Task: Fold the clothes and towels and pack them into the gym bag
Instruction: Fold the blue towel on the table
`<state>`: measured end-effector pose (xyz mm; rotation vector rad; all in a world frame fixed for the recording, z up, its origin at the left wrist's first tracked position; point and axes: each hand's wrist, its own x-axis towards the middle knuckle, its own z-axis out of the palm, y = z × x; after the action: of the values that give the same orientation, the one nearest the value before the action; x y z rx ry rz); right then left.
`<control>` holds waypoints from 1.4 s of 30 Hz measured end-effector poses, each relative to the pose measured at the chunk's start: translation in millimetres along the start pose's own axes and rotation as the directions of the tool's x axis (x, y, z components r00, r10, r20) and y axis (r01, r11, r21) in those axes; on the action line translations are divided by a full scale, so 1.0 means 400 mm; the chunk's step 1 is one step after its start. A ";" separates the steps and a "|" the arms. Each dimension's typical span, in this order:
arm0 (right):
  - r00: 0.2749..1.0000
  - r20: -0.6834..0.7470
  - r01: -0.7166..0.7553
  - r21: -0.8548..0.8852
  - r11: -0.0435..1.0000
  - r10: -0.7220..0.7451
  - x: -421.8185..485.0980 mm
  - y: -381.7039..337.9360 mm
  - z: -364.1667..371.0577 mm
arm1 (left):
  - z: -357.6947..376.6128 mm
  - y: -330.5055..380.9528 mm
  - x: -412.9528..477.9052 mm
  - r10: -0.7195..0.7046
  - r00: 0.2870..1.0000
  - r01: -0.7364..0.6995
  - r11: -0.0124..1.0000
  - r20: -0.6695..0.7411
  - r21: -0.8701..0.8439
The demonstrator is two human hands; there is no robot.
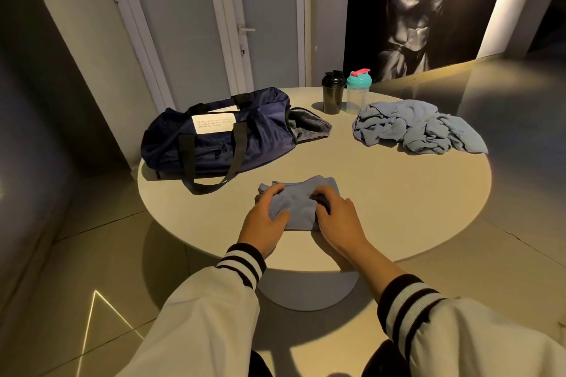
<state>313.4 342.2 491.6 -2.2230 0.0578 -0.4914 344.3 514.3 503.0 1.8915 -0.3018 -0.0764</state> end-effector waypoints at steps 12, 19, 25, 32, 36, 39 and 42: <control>0.998 -0.008 -0.065 -0.129 0.990 0.064 0.002 0.014 -0.004 | 0.009 -0.017 0.022 0.022 0.999 -0.012 0.960 -0.034 0.281; 0.999 0.034 -0.022 -0.342 0.940 0.036 0.012 0.019 0.007 | 0.015 -0.033 0.047 -0.009 1.000 0.021 0.889 -0.029 0.457; 0.998 -0.055 -0.053 -0.269 0.962 0.040 0.008 0.021 0.015 | 0.013 -0.035 0.051 -0.011 0.998 0.046 0.769 -0.059 0.637; 0.991 -0.131 -0.039 -0.301 0.953 -0.001 0.003 0.027 0.014 | 0.011 -0.036 0.034 0.023 0.995 0.039 0.797 -0.096 0.603; 0.973 -0.134 0.119 -0.410 0.904 -0.189 -0.001 0.037 0.022 | 0.010 -0.030 0.008 0.295 0.955 -0.207 0.693 -0.010 0.691; 0.989 -0.126 0.018 -0.399 0.917 -0.074 -0.005 0.034 0.020 | 0.011 -0.019 -0.009 0.325 0.942 -0.301 0.696 0.088 0.652; 0.994 -0.108 -0.023 -0.405 0.914 -0.023 -0.008 0.032 0.017 | 0.021 -0.020 0.004 0.215 0.970 -0.236 0.720 0.113 0.653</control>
<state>314.3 339.5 477.1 -2.5991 0.2387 -0.6505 345.6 508.4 492.9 2.5494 -0.6476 0.2000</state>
